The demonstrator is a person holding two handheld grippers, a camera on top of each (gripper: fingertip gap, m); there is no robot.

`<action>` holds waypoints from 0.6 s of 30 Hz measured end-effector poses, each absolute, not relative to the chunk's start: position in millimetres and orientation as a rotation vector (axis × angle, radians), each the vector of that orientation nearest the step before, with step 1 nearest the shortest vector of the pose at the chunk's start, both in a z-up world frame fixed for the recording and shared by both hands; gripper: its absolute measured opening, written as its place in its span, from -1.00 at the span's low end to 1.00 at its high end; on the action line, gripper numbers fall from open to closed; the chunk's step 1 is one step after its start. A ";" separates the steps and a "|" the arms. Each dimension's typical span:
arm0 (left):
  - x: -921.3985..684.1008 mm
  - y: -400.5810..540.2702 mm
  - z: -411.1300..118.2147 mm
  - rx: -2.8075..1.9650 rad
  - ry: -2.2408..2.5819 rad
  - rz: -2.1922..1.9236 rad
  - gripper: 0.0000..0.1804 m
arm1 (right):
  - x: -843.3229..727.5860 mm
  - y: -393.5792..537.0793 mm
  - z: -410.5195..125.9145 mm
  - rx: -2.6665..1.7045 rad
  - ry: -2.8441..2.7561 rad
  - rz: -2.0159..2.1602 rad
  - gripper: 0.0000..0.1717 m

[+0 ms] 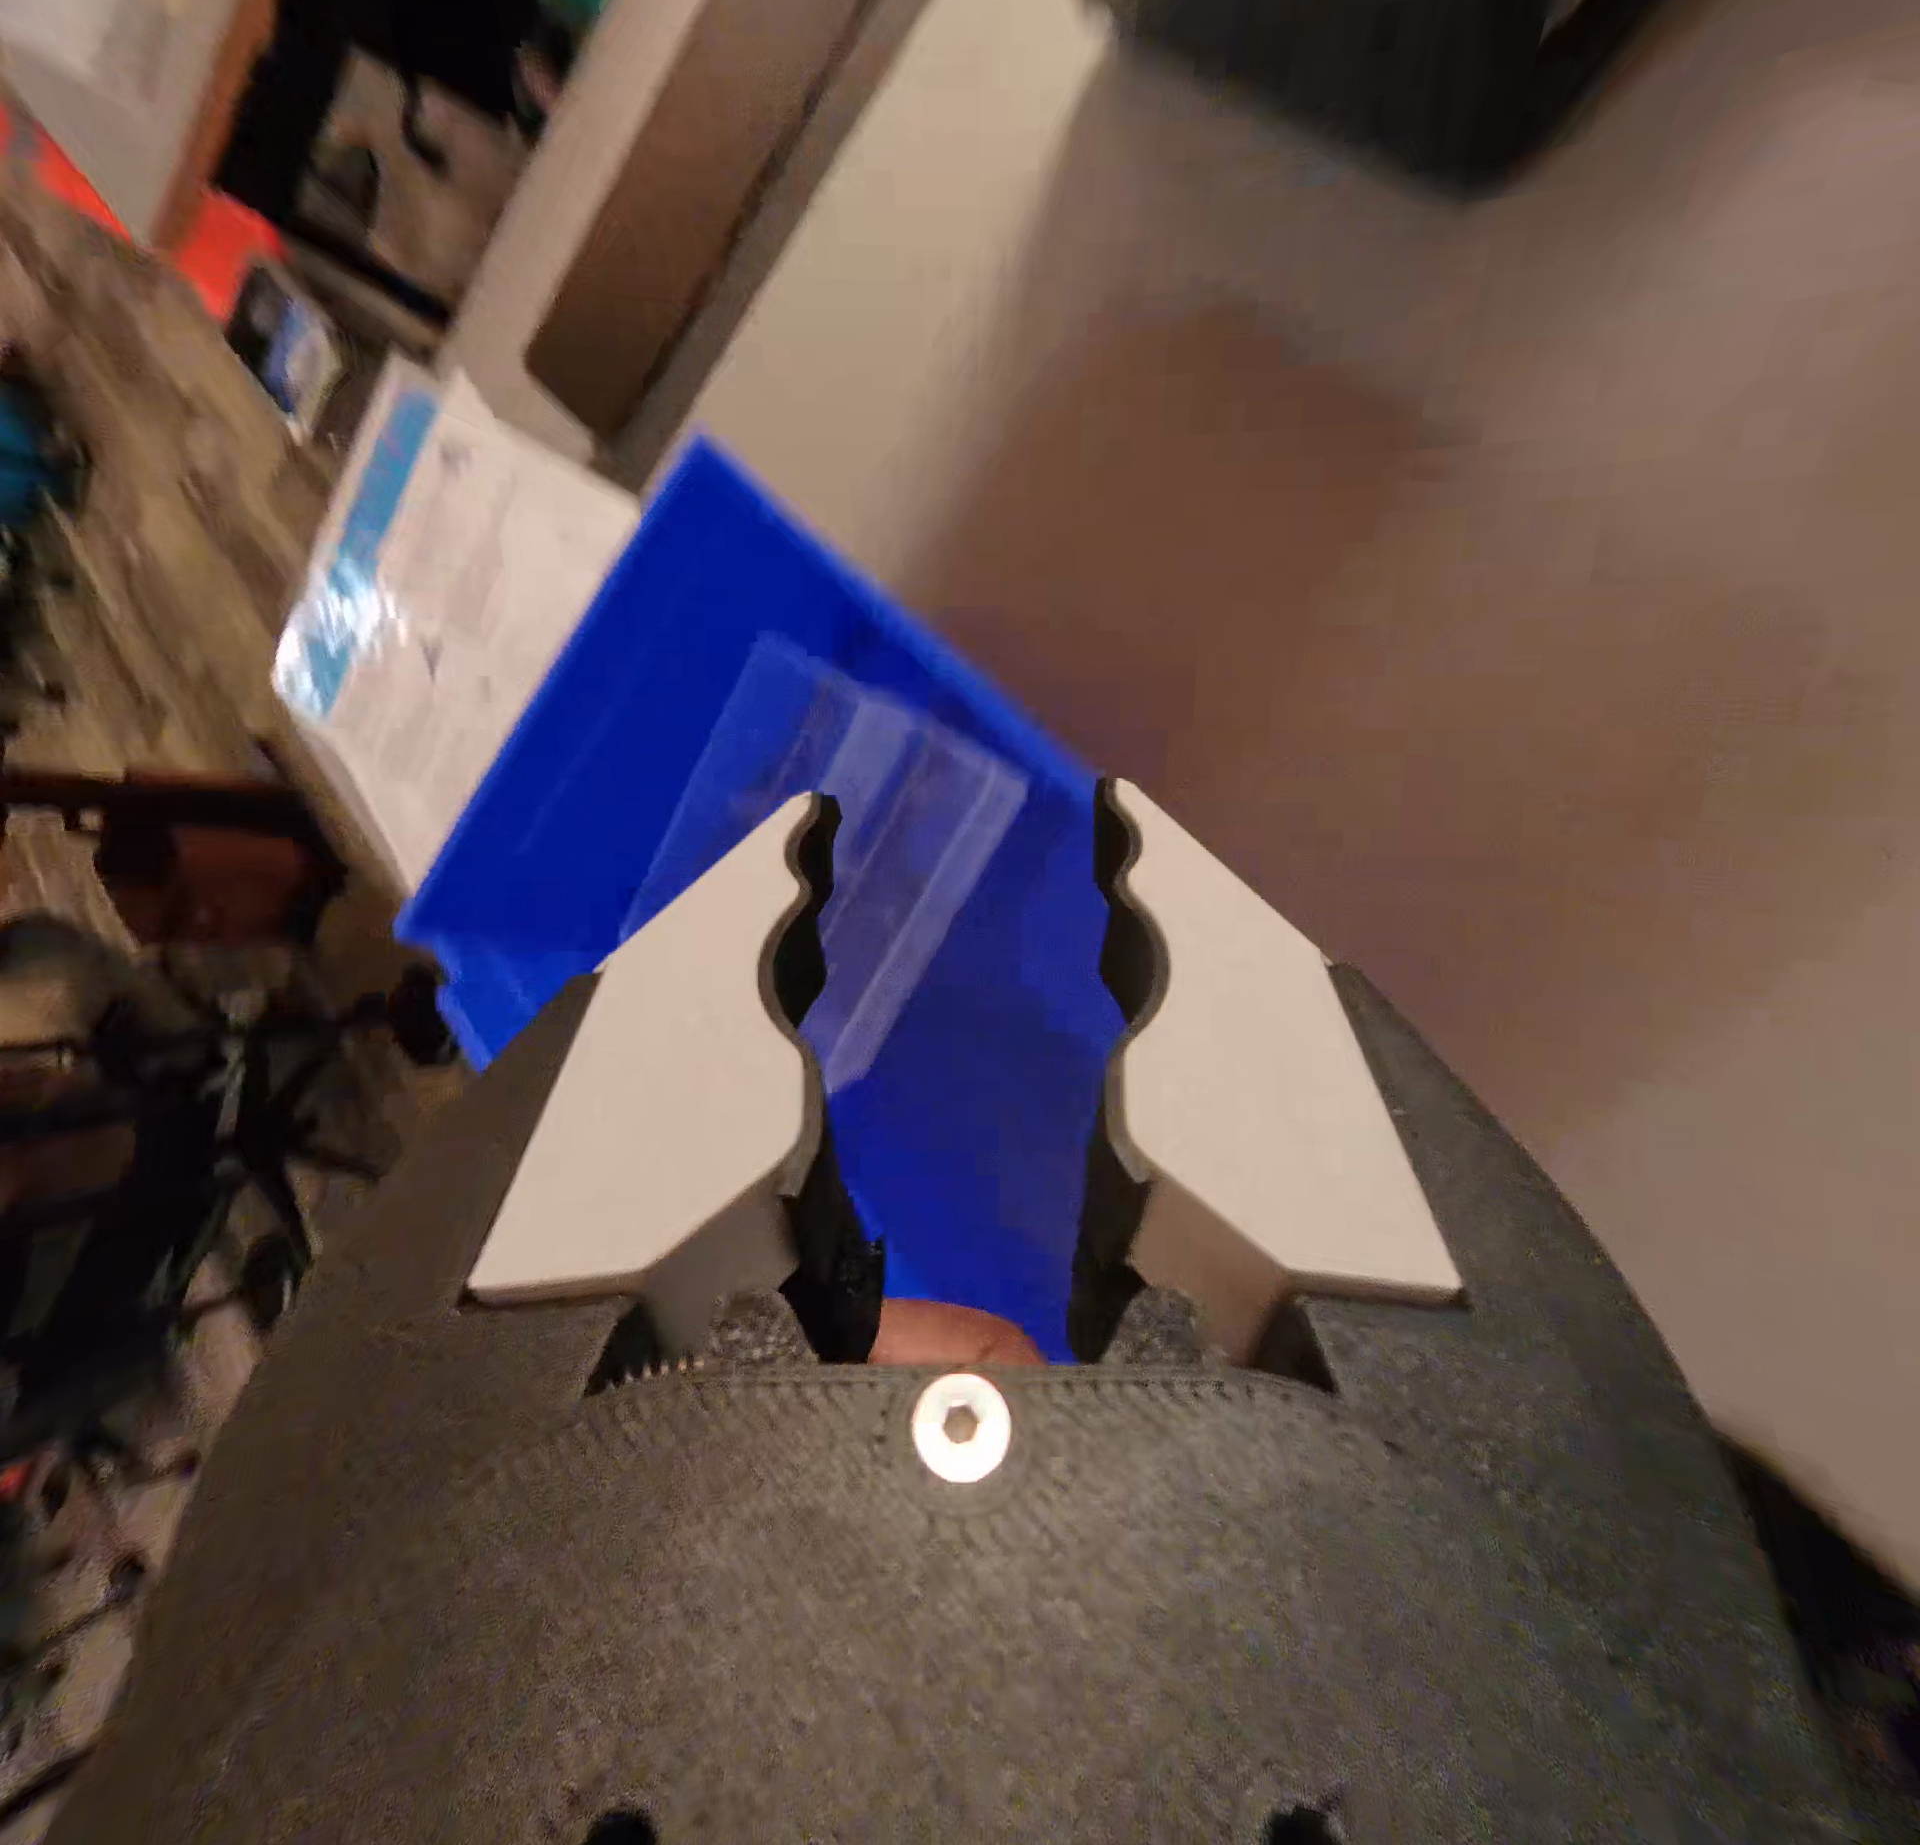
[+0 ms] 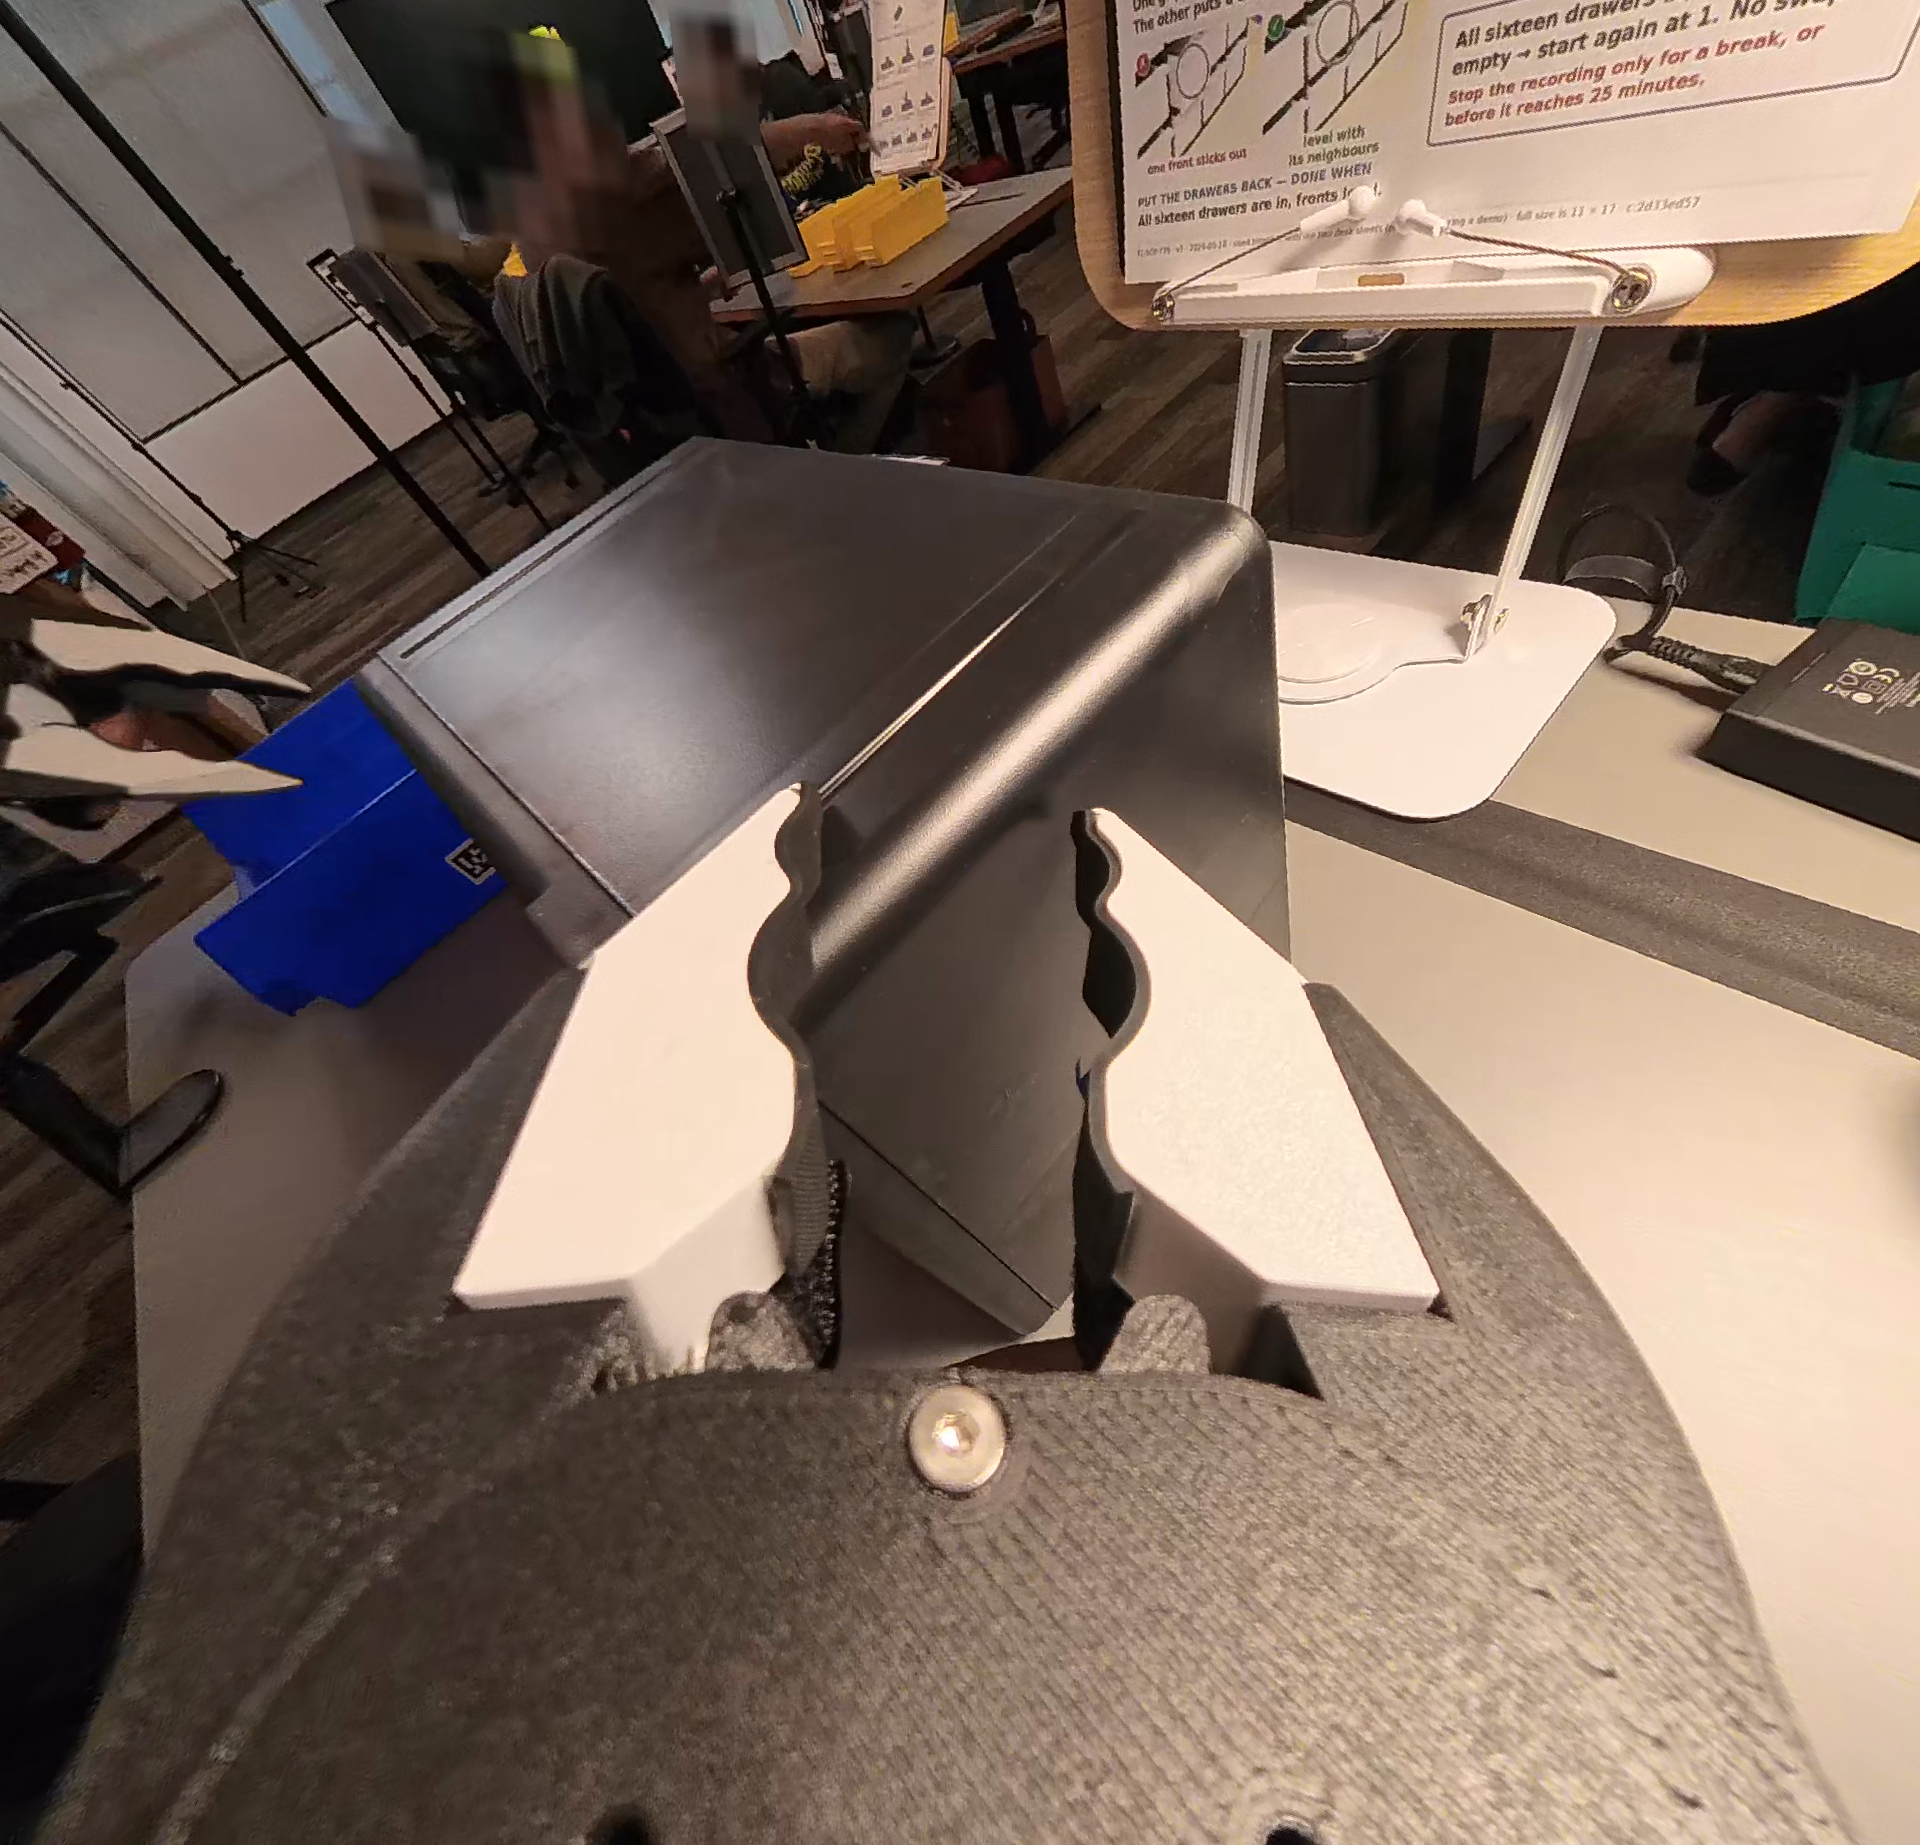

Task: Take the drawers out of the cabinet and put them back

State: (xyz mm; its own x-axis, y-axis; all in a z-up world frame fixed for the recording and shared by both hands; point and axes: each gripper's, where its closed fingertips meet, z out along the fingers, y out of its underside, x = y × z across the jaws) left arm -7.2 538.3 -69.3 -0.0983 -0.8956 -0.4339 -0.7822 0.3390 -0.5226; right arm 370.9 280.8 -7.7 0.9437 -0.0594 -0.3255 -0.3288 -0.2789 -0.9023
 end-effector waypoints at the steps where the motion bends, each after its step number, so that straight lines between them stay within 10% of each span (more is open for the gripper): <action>1: -22.4 551.9 -79.6 -1.509 1.926 -0.154 -0.43 | 370.9 280.8 -7.6 -1.844 0.285 0.267 -0.40; 12: -61.2 635.0 -182.9 -1.601 2.093 0.186 -0.51 | 371.2 280.8 -7.8 -1.843 0.282 0.264 -0.39; 18: -68.7 644.4 -202.6 -1.581 2.107 0.309 -0.90 | 371.2 280.8 -7.9 -1.843 0.281 0.267 -0.38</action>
State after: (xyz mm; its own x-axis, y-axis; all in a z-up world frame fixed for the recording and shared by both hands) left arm -68.7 644.4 -202.6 -0.2138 -0.8369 -0.5039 -0.9464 0.3052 -0.1055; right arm 371.2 280.8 -7.9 0.9448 -0.0560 -0.3229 -0.3253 -0.2787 -0.9036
